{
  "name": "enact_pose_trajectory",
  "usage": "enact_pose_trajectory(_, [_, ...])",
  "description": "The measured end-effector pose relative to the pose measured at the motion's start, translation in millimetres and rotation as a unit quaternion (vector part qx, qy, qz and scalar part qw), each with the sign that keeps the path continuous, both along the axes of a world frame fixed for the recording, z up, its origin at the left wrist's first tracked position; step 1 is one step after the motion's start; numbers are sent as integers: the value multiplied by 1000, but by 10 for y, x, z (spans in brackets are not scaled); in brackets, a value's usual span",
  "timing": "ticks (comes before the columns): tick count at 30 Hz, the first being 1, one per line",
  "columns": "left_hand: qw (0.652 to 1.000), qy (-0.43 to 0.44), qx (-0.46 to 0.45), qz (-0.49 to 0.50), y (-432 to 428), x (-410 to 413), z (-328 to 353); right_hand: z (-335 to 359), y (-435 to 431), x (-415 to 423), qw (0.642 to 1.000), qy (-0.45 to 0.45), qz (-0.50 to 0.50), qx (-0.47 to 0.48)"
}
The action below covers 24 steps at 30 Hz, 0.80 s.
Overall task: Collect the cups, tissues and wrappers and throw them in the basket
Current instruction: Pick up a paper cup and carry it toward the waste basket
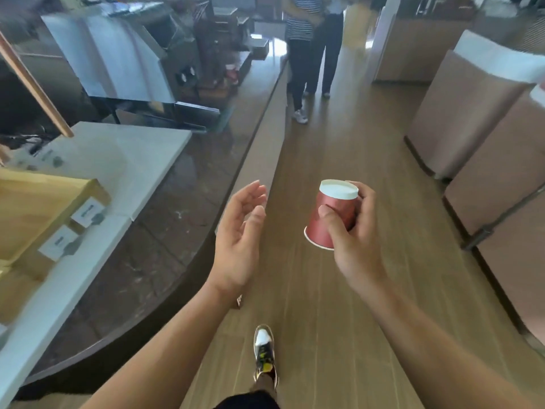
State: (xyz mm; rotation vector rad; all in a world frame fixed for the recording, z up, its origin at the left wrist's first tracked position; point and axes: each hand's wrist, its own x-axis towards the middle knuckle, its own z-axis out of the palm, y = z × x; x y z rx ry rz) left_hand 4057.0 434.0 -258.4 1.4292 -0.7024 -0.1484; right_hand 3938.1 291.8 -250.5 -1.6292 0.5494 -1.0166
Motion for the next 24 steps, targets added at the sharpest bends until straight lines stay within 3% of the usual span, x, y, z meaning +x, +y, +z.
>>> enact_pose_trajectory(11, [999, -7, 29, 45, -1383, 2212, -37, -52, -1544, 2326, 999, -2, 48, 25])
enact_pose_trajectory(17, [997, 1, 48, 64, -2113, 3136, -67, -174, -2374, 3331, 999, 15, 38, 15])
enact_pose_trajectory(24, [992, 19, 63, 107, -3142, 4052, -138, -275, -3438, 4419, 995, 9, 96, 35])
